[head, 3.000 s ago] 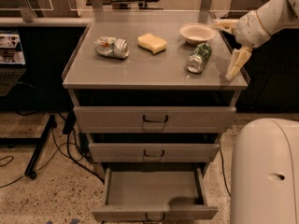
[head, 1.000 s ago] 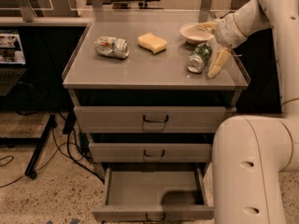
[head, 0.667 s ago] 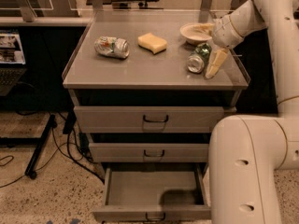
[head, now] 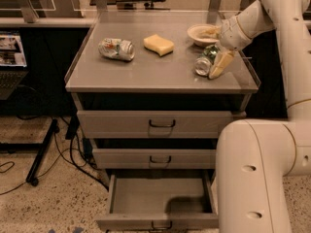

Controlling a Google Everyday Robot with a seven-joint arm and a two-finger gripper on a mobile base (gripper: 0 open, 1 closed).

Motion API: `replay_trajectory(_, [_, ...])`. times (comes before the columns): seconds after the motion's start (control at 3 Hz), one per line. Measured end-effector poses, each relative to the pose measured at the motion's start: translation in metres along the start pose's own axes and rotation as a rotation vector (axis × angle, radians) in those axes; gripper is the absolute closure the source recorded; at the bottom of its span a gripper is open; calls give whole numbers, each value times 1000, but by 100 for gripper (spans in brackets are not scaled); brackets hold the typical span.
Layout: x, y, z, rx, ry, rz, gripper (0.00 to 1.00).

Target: Place green can into bottom drawer

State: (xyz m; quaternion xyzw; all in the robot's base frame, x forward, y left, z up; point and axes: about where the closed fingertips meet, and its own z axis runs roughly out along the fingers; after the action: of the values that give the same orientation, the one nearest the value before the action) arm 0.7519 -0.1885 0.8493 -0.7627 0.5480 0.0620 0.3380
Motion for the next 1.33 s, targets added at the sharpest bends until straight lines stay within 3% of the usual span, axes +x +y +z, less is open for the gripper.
replay_trajectory(0.33, [0, 0, 0, 0, 0, 0, 50])
replay_trajectory(1.0, [0, 0, 0, 0, 0, 0, 96])
replay_trajectory(1.33, [0, 0, 0, 0, 0, 0, 100])
